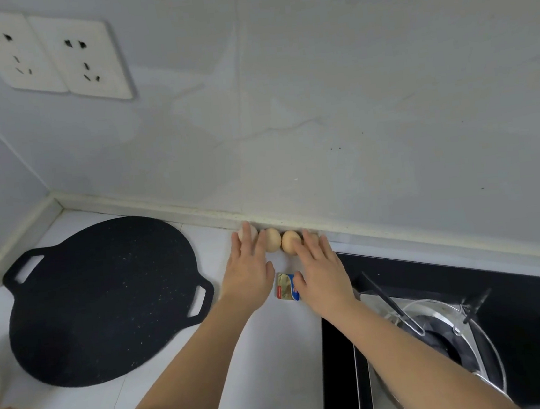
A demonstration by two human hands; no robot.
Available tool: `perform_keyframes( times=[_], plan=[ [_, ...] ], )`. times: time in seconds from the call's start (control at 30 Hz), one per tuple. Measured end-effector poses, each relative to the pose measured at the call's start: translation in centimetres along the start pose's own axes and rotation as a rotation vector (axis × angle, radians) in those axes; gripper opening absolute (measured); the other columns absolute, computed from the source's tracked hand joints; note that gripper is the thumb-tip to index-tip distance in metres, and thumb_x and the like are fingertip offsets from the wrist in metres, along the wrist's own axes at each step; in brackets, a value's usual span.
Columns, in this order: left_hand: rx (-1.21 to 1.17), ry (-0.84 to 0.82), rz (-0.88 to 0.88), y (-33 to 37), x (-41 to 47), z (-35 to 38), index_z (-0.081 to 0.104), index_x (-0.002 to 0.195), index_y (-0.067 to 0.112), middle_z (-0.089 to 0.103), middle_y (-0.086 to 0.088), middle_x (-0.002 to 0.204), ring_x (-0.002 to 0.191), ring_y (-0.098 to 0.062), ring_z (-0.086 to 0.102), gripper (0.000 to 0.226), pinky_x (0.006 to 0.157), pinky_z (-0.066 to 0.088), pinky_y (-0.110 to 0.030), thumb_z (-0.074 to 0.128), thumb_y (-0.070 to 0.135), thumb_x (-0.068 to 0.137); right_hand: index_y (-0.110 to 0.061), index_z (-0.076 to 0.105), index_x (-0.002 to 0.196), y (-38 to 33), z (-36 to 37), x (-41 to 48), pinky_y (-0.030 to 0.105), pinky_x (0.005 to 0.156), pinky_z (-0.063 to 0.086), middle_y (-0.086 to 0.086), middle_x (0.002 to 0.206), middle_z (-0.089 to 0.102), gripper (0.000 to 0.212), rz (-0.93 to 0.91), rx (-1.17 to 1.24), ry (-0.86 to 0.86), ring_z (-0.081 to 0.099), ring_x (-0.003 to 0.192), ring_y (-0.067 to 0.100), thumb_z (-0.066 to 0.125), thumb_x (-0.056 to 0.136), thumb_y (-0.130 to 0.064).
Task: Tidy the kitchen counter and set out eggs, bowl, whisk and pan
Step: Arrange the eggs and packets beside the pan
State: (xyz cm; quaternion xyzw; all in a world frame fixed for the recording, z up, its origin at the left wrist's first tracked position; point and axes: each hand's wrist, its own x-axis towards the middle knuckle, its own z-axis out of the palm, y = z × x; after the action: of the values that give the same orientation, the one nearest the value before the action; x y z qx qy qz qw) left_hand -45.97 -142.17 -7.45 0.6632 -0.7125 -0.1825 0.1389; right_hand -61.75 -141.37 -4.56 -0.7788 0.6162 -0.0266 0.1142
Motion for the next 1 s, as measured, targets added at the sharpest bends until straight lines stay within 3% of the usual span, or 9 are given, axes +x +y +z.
perform_keyframes(
  times=[0.1, 0.4, 0.63, 0.87, 1.0],
  plan=[
    [0.032, -0.001, 0.001, 0.5, 0.0, 0.0, 0.006, 0.153, 0.02, -0.014, -0.007, 0.16, 0.146, -0.035, -0.007, 0.061, 0.117, 0.022, -0.037, 0.035, 0.028, 0.099, -0.024, 0.018, 0.15, 0.0, 0.4, 0.3, 0.041, 0.115, 0.024, -0.001, 0.161, 0.005, 0.063, -0.022, -0.016, -0.02, 0.004, 0.146, 0.032, 0.047, 0.094, -0.03],
    [0.071, 0.014, 0.021, 1.3, 0.0, -0.2, 0.008, 0.15, 0.021, -0.012, -0.01, 0.159, 0.145, -0.038, -0.005, 0.06, 0.111, 0.027, -0.036, 0.037, 0.028, 0.098, -0.025, 0.003, 0.153, 0.1, 0.6, 0.3, 0.039, 0.118, 0.011, -0.005, 0.162, -0.002, 0.068, -0.013, -0.017, -0.049, -0.007, 0.147, 0.032, 0.042, 0.098, -0.033],
    [0.055, 0.016, 0.034, 1.4, 0.1, -0.4, 0.014, 0.147, 0.022, -0.011, -0.012, 0.158, 0.143, -0.04, -0.003, 0.058, 0.11, 0.03, -0.037, 0.041, 0.024, 0.096, -0.027, 0.003, 0.153, 0.3, 1.3, 0.6, 0.044, 0.119, 0.015, -0.003, 0.162, -0.001, 0.068, -0.007, -0.042, -0.051, -0.006, 0.147, 0.033, 0.042, 0.097, -0.034],
    [-0.148, 0.062, 0.013, 0.5, 0.0, -0.7, 0.017, 0.151, 0.019, -0.006, -0.012, 0.16, 0.147, -0.03, 0.001, 0.066, 0.108, 0.036, -0.036, 0.046, 0.012, 0.092, -0.028, 0.011, 0.151, 0.2, 0.7, 0.1, 0.049, 0.116, 0.016, 0.0, 0.161, 0.003, 0.065, -0.006, -0.052, -0.014, -0.002, 0.147, 0.035, 0.045, 0.096, -0.032],
    [-0.216, 0.061, -0.005, 0.3, -0.2, -1.1, 0.013, 0.151, 0.02, -0.005, -0.01, 0.16, 0.148, -0.026, 0.002, 0.071, 0.098, 0.047, -0.037, 0.048, 0.009, 0.09, -0.024, 0.015, 0.152, 0.1, 0.6, -0.8, 0.048, 0.117, 0.012, 0.001, 0.161, 0.005, 0.065, -0.032, 0.005, 0.048, -0.002, 0.148, 0.031, 0.047, 0.095, -0.026]
  ],
)
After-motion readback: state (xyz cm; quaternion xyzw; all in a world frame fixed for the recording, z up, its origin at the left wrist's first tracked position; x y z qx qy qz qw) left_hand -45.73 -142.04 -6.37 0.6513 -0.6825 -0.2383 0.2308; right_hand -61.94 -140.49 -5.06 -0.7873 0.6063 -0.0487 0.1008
